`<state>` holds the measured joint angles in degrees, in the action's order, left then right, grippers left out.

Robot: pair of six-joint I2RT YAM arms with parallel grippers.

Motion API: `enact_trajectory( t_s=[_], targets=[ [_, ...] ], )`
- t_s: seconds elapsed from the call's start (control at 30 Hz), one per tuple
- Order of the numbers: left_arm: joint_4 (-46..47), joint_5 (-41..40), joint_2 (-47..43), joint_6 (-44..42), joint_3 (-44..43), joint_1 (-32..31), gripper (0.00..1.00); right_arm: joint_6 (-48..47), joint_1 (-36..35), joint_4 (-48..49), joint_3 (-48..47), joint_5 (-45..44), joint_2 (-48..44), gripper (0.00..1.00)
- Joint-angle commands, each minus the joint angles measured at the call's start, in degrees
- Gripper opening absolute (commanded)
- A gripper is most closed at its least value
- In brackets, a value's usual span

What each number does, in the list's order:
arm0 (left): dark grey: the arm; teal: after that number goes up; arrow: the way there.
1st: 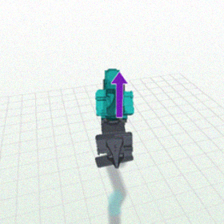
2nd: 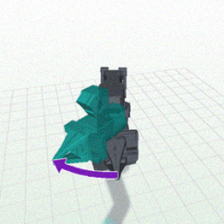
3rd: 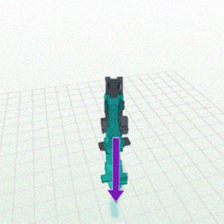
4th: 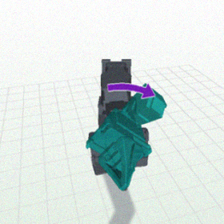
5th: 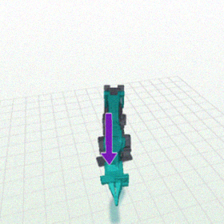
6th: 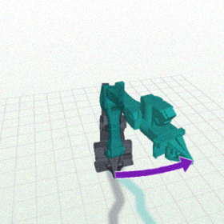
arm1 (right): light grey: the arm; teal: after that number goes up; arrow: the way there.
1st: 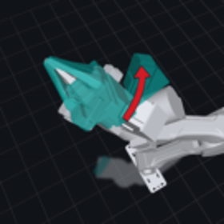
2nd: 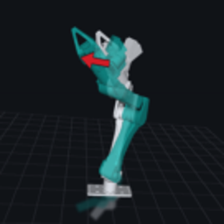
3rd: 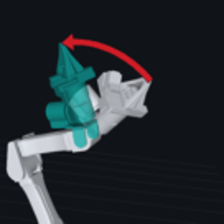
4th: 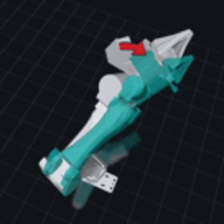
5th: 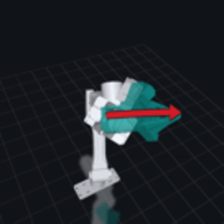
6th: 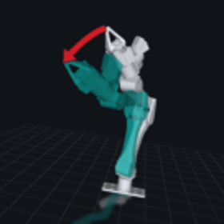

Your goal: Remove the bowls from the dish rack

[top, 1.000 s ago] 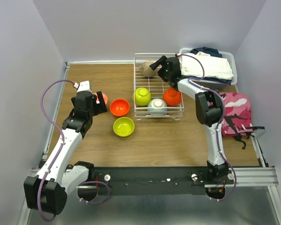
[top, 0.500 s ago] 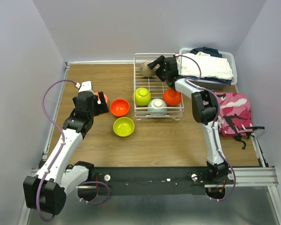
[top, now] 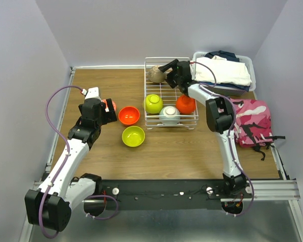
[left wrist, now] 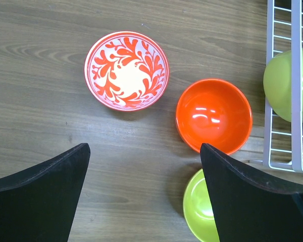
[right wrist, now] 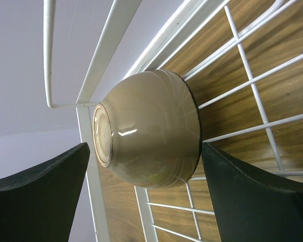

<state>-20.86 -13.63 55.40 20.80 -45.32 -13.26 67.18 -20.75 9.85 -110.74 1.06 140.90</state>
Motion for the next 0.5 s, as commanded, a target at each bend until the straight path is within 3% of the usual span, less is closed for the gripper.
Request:
enact_trajectory(
  t_s=[0.0, 0.47],
  targets=[
    [0.65, 0.45, -1.34, -0.50, -1.00, -0.28, 0.99, 3.22, 0.36, -7.11, -5.10, 0.33, 5.08, 0.99],
    [0.82, 0.71, -1.52, -0.41, -0.91, -0.37, 0.99, 1.91, 0.36, -11.78, -10.55, 4.91, 8.25, 0.97]
  ],
)
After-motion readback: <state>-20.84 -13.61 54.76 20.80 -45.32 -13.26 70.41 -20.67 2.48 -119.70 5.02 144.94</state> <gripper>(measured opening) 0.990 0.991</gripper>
